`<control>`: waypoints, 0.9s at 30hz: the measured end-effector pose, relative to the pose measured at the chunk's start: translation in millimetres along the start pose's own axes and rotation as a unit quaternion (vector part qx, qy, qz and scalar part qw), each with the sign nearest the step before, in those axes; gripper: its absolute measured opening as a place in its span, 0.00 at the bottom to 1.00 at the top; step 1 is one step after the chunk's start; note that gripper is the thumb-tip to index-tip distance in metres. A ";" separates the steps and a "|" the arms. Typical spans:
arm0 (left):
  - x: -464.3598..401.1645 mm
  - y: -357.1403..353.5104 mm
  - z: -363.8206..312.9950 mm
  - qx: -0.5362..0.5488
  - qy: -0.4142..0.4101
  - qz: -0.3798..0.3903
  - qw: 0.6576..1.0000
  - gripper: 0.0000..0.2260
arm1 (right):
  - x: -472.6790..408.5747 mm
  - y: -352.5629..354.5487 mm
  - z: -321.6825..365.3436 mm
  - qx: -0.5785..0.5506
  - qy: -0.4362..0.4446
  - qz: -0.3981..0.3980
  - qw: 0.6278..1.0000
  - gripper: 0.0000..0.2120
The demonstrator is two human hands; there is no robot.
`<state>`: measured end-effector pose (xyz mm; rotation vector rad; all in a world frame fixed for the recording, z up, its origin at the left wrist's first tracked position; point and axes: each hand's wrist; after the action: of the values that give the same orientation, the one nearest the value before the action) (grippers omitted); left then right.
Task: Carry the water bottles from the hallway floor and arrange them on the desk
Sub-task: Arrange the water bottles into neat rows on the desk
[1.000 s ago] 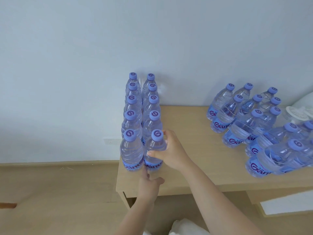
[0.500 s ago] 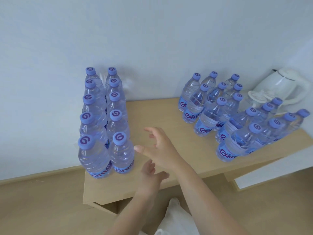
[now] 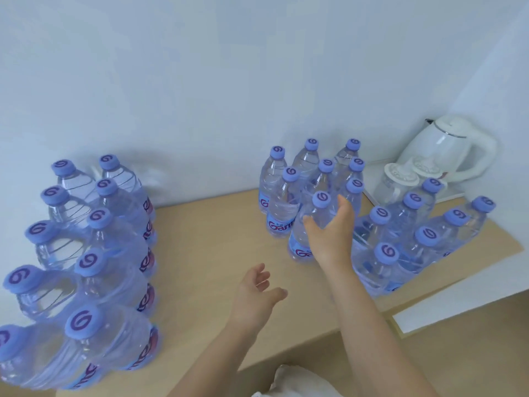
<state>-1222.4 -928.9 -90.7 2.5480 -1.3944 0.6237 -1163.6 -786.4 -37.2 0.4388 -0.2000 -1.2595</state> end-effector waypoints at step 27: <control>-4.0 70.5 -69.1 0.087 -0.059 0.245 0.964 0.23 | -47.9 -49.2 119.9 -0.054 0.021 0.387 0.920 0.27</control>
<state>-1302.4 -941.0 -33.8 2.4004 -2.1285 0.7004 -1266.9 -777.8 54.2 0.2458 -0.2356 -0.4759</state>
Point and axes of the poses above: each hand's wrist, its own x-axis away from the middle knuckle, its own y-axis out of the back of the hand, z = x × y, and after that the axes turned 6 degrees about z, right-handed
